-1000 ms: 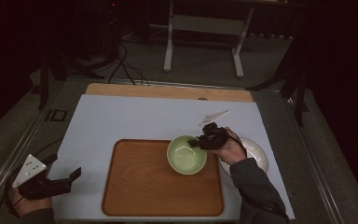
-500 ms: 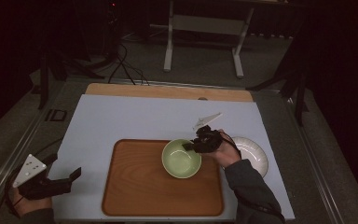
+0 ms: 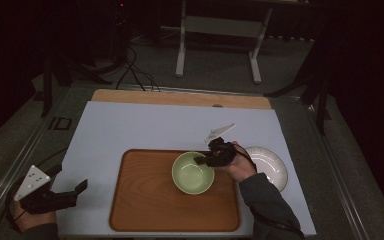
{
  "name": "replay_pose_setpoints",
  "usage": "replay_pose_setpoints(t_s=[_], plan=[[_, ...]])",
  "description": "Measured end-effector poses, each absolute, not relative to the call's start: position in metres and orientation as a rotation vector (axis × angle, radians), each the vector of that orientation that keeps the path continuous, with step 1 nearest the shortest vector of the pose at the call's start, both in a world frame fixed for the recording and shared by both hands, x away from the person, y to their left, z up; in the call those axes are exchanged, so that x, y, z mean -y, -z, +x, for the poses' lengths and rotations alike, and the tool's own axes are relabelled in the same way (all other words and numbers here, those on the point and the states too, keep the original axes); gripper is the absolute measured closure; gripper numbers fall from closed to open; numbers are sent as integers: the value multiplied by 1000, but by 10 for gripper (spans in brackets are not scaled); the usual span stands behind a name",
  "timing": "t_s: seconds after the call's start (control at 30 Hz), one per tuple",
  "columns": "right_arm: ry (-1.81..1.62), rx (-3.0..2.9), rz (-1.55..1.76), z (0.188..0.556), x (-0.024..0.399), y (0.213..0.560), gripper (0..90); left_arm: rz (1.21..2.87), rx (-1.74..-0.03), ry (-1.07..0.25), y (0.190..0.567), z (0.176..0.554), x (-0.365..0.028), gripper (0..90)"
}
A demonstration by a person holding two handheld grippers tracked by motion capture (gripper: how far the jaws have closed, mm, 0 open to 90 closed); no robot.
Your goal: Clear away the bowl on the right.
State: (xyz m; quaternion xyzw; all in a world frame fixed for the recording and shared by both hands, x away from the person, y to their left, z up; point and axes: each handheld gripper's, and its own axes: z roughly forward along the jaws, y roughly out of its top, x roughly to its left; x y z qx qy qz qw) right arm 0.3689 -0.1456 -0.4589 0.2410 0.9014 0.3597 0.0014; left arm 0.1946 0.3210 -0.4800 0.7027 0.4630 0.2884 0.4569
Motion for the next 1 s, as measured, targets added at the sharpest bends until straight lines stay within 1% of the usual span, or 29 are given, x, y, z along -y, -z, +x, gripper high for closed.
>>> replay_pose_setpoints(t_s=[1.0], plan=[[-1138, -2863, 733, 362, 126, 473, 825, 1734, -1139, -711, 480, 195, -321, 27]])
